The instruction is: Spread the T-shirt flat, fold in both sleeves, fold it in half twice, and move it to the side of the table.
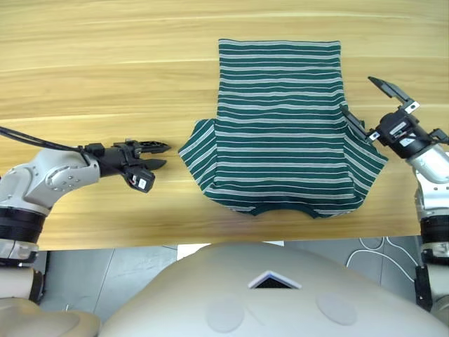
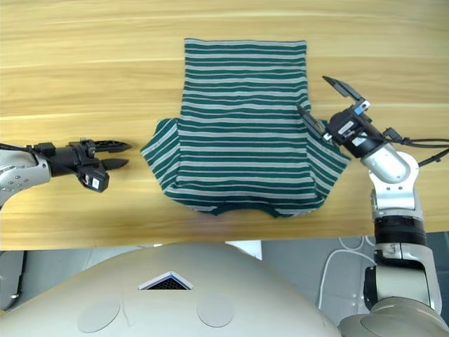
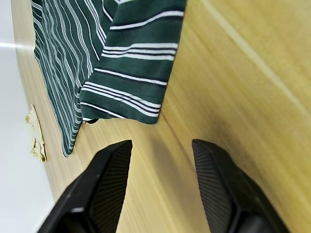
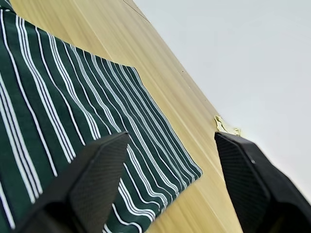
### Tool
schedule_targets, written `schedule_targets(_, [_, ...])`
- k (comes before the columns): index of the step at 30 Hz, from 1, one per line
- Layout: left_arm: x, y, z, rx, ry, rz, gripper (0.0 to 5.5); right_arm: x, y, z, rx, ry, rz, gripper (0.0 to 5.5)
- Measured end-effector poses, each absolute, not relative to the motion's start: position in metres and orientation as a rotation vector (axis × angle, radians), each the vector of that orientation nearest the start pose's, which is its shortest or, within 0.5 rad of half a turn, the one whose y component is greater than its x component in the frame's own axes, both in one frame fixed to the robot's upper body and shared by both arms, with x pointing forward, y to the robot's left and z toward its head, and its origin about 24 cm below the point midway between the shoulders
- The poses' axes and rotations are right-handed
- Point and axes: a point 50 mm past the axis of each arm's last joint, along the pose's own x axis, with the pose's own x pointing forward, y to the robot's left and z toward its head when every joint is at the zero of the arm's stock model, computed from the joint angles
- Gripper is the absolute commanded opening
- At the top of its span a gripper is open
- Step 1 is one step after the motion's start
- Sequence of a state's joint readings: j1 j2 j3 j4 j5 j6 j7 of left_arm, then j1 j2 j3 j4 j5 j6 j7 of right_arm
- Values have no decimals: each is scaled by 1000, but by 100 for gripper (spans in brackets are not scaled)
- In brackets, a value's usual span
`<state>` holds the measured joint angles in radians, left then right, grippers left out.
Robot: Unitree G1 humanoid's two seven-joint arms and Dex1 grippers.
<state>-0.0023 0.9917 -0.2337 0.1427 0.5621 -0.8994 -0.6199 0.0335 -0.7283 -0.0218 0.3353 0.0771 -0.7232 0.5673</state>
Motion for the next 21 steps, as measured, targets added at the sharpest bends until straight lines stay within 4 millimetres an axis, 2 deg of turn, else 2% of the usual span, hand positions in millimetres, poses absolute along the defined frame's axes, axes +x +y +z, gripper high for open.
schedule_targets(3, [193,231,52,1481,-102,-1416,232,220,-270,67,-742,-154,630,326])
schedule_targets(14, [212,233,47,1551,-142,-1351,232,218,-265,65,-744,-152,644,326])
schedule_targets(20, [215,227,45,1537,-166,-1356,232,219,-265,65,-743,-149,645,326])
schedule_targets(21, [215,226,45,1535,-170,-1358,213,219,-265,65,-743,-148,645,326])
